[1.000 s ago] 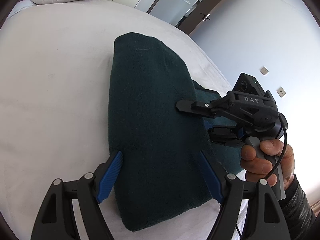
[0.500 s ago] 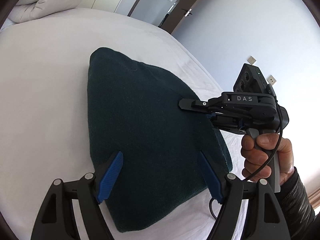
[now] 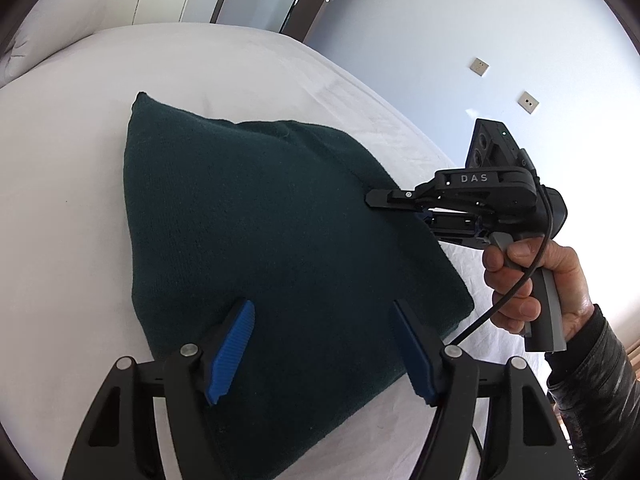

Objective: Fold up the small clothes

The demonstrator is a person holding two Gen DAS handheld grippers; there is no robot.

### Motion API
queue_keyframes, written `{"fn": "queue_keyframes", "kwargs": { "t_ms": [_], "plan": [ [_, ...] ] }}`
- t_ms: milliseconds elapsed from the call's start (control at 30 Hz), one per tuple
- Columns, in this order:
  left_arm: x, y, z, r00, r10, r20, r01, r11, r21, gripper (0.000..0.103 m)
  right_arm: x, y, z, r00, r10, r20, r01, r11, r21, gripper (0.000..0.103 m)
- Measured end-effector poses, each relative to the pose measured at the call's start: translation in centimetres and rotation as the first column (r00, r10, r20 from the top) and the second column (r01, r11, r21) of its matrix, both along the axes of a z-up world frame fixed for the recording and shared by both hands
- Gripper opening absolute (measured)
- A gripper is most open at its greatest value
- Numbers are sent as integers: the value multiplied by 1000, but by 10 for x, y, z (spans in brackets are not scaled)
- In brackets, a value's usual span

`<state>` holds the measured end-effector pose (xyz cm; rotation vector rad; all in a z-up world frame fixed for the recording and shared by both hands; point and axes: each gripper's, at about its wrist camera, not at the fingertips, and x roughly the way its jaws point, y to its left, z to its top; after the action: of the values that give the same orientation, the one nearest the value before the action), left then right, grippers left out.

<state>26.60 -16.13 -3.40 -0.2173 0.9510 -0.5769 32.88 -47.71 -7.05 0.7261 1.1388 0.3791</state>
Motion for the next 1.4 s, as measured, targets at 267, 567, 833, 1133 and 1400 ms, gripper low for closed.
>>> {"fn": "queue_keyframes", "kwargs": {
  "t_ms": [267, 567, 833, 1133, 1400],
  "plan": [
    [-4, 2, -3, 1000, 1, 7, -1, 1000, 5, 72, -2, -17, 11, 999, -3, 47, 3, 1000, 10, 12],
    [-11, 22, 13, 998, 29, 58, -29, 1000, 5, 71, -3, -29, -27, 998, -64, 28, 59, 988, 145, 17],
    [42, 28, 28, 991, 73, 108, -81, 994, 69, 67, -38, -9, 47, 976, -55, 211, 51, 998, 24, 21],
    [88, -3, -9, 993, 70, 94, -94, 952, 290, 60, -24, 15, 5, 984, 32, 174, -30, 999, -11, 17],
    [61, 1, 5, 984, 92, 151, -132, 951, 280, 59, -64, 36, 37, 959, 77, 273, -56, 995, -84, 20]
  ]
}}
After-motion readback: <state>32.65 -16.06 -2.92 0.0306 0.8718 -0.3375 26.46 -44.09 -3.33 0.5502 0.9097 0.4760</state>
